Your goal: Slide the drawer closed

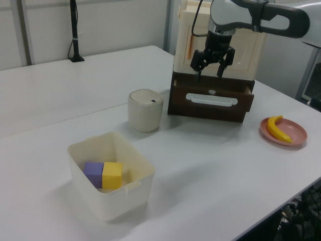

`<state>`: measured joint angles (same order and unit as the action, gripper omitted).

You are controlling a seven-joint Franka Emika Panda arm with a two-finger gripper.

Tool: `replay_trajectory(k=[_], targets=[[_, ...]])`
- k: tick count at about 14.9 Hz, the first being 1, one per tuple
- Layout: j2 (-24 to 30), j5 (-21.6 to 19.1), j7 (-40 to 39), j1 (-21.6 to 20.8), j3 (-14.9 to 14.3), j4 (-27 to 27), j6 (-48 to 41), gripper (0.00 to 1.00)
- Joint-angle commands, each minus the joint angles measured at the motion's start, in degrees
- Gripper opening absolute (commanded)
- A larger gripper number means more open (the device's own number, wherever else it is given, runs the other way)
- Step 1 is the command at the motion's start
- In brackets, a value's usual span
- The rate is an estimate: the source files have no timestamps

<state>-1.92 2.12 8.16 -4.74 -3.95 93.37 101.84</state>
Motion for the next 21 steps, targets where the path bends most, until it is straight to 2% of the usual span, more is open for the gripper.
replay_trajectory(k=[1, 14, 15, 16, 17, 18, 20, 21], targets=[[1.75, -3.07, -3.49, -0.28, -1.41, 1.02, -1.38, 1.00], [1.75, -3.08, -3.51, -0.27, -1.49, 1.11, -1.46, 1.00], [1.75, -3.08, -3.94, -0.19, -1.41, 1.19, -1.38, 0.97], [1.75, -3.17, -4.03, 0.16, -1.41, 1.20, -1.20, 0.81], [1.75, -3.52, -4.47, 0.34, -1.41, 1.37, -1.11, 0.57], [1.75, -4.39, -4.82, 0.43, -1.41, 1.46, -1.03, 0.41], [1.66, -5.37, -5.26, 0.43, -1.41, 1.55, -1.03, 0.00], [1.57, -5.45, -4.83, 0.43, -1.41, 1.81, -1.03, 0.00]])
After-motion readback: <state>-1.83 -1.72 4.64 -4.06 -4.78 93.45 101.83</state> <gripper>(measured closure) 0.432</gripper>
